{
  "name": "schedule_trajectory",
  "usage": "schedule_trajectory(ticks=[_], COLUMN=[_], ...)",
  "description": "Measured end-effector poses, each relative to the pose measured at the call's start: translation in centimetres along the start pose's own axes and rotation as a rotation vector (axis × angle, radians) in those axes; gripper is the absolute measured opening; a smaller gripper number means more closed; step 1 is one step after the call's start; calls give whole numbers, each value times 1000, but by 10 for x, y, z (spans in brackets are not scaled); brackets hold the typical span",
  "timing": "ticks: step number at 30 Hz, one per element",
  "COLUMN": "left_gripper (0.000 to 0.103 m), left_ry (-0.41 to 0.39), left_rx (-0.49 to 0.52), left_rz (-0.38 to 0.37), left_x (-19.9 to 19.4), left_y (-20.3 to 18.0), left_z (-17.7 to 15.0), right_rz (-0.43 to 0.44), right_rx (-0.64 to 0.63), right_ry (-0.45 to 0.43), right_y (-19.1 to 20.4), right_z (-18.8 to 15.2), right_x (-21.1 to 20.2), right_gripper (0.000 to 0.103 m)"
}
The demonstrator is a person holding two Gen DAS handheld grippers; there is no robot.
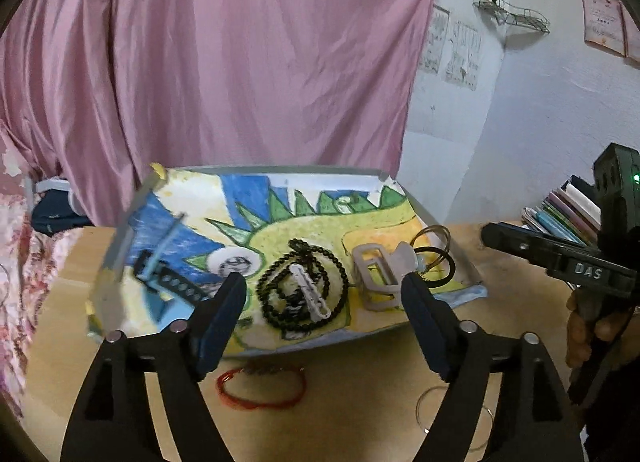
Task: Organize jewelry
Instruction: 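Open and withdraw both tools from the tray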
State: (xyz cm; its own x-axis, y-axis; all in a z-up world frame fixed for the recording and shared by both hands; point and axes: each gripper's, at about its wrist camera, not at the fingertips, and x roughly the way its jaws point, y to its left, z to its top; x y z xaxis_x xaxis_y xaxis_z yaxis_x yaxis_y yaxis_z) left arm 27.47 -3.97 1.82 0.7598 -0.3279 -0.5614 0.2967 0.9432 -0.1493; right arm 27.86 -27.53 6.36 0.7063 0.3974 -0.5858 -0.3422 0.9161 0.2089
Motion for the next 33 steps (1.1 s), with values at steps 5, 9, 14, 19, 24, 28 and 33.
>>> schedule_trajectory(ticks=[5, 9, 14, 19, 24, 28, 33], left_gripper=[94, 98, 99, 100, 100, 100, 100], left_ry=[-75, -152, -207, -198, -144, -109, -80], left_rx=[-20, -31, -12, 21, 99, 102, 83], left_rz=[33, 35, 68, 83, 127, 156, 132], left_x=[-36, -66, -96, -114, -118, -115, -118], left_y=[4, 7, 8, 5, 0, -1, -4], left_z=[-7, -17, -35, -60, -87, -110, -132], right_rz=[31, 47, 66, 55, 7, -25, -39], right_rx=[-57, -135, -197, -181, -189, -158, -148], right_ry=[-31, -29, -19, 11, 74, 111, 135], right_y=[14, 34, 56, 65, 70, 69, 73], right_z=[-13, -32, -62, -89, -115, -129, -142], right_x=[-29, -43, -58, -69, -71, -69, -69], right_gripper=[103, 103, 103, 103, 103, 103, 103])
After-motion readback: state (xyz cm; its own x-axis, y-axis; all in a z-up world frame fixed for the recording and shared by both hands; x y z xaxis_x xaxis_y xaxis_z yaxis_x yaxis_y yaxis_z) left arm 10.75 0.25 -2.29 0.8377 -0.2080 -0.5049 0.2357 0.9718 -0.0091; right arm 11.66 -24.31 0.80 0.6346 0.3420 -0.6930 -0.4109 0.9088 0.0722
